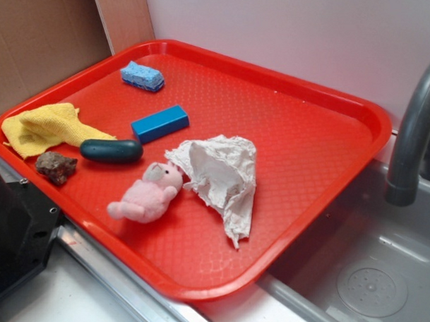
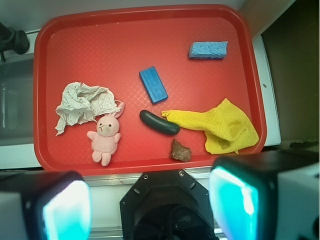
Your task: Grab the blue block.
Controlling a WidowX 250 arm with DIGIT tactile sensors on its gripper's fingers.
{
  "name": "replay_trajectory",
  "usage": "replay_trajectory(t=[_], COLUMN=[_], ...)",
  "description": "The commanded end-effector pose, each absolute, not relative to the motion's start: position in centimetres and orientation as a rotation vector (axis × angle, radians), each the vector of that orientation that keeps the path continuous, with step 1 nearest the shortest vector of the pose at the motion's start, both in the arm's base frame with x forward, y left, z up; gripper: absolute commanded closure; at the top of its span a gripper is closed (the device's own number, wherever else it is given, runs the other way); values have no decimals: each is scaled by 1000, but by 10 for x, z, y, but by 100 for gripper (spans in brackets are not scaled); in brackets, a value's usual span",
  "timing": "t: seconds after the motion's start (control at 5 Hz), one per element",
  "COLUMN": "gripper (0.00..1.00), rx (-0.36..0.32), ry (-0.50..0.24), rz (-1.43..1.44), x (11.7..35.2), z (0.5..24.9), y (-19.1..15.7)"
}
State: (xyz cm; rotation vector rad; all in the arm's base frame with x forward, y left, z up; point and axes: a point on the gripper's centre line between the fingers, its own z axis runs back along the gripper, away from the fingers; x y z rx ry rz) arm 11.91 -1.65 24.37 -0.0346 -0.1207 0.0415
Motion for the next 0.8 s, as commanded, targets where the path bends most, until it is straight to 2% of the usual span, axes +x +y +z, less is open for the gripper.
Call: replay_trajectory(t=[0.0, 0.2, 0.4, 0.6], gripper=[0, 0, 0, 0], rx=[-35, -38, -37, -15], ry=[-121, -61, -140, -190], rz=[41, -30, -69, -42], x=[119, 158, 184, 193], z=[244, 194, 147, 105], y=[-16, -6, 9, 22])
